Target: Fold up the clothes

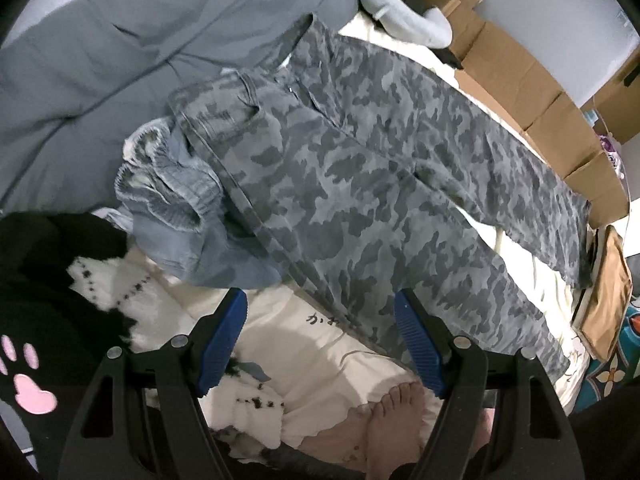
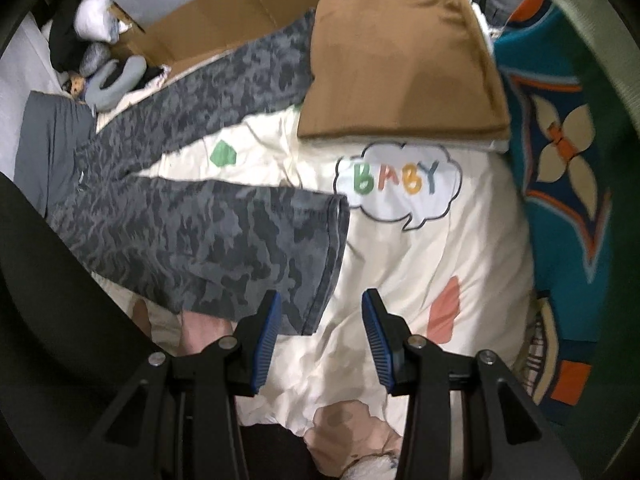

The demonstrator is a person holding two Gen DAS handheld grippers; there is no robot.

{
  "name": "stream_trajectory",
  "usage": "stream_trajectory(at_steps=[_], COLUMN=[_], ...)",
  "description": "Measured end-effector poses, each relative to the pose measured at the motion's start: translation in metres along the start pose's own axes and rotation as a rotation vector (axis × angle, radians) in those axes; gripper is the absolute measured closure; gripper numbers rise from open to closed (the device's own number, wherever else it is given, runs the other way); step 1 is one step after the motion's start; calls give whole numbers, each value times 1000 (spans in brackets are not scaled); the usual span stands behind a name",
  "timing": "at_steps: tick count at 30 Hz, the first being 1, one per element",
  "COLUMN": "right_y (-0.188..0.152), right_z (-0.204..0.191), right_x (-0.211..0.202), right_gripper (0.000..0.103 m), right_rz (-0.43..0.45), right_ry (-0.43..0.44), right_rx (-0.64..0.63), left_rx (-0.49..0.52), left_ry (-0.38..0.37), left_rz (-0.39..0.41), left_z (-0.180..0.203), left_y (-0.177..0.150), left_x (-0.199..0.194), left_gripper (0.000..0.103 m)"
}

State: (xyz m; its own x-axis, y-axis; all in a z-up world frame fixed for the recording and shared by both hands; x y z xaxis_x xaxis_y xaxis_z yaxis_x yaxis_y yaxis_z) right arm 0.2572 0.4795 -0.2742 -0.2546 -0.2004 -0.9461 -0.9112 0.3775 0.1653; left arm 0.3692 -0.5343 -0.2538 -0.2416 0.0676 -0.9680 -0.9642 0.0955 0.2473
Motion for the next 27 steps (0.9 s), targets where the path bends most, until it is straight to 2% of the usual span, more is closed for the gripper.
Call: stream_trajectory(at_steps=[17, 19, 21, 27], right_y=[-35, -39, -43, -50], right_z=[-2, -6, -10, -15], right_x=[116, 128, 140, 175], right_gripper=[63, 60, 50, 48], right_rz=[-222, -244, -263, -318], right_ry=[24, 30, 34, 33], right_rx=[-18, -33, -46, -42], left_rx=[6, 17, 27, 53], left_ry=[-3, -3, -4, -17], left_rz=[-107, -122, -137, -169], left_z=[7, 10, 13, 23], left_y=[-31, -34, -36, -40], left_x=[84, 94, 103, 126], left_gripper=[26, 26, 26, 26])
Point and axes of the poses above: each gripper's, at about its wrist camera, not at the fingertips, and x roughly the way its jaws point, z to its right, y to its top, the point moved 2 cm from there along x, roughly the way its jaws point, and after that the axes turned 6 degrees about x, right-handed, at the moved point
